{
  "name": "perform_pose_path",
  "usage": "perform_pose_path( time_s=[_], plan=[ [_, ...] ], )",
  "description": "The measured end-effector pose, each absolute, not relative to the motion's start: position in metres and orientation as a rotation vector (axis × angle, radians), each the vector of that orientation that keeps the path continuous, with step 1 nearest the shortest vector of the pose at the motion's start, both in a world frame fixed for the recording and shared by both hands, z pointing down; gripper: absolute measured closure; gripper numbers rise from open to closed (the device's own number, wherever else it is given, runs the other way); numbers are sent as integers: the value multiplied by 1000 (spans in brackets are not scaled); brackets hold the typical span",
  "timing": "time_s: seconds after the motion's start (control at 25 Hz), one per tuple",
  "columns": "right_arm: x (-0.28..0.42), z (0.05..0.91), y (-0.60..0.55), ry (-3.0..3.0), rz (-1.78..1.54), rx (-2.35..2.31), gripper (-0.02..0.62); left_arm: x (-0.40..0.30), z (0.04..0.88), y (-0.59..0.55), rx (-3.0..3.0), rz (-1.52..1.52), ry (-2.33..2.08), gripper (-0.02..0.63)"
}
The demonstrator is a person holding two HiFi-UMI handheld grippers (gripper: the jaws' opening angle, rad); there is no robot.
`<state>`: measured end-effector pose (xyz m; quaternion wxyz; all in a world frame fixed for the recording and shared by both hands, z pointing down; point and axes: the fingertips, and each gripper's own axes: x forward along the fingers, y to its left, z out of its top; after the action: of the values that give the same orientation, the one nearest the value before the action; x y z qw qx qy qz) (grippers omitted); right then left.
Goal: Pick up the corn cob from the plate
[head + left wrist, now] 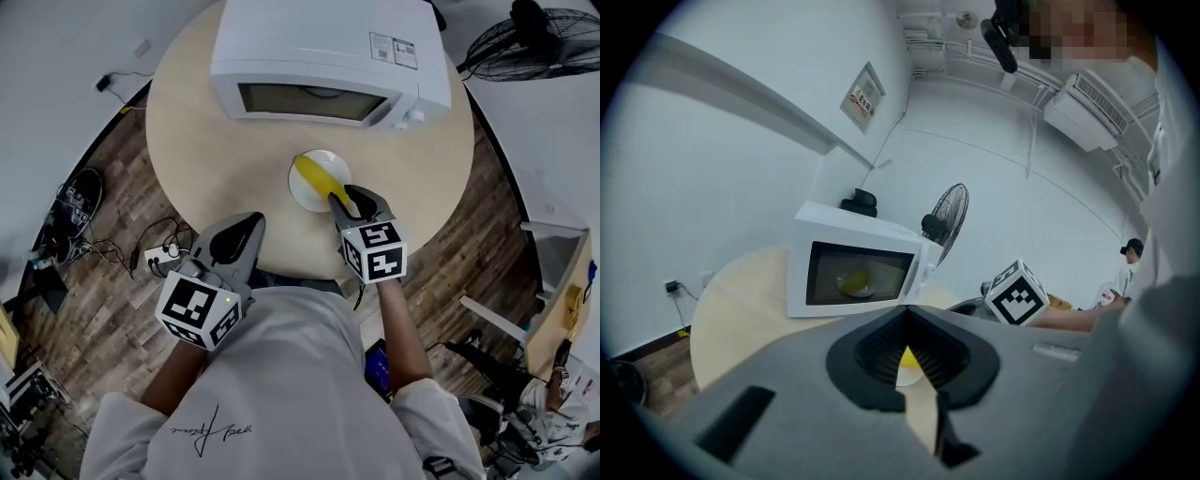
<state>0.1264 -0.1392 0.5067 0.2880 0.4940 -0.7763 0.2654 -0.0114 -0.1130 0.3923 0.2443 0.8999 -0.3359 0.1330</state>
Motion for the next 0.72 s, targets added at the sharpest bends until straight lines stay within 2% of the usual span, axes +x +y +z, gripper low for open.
perform_pose_path(
  time_s=[0.72],
  plan=[
    [121,555,-147,-2033,763,1162,416,-10,404,-120,2410,382,-959,614]
  ],
)
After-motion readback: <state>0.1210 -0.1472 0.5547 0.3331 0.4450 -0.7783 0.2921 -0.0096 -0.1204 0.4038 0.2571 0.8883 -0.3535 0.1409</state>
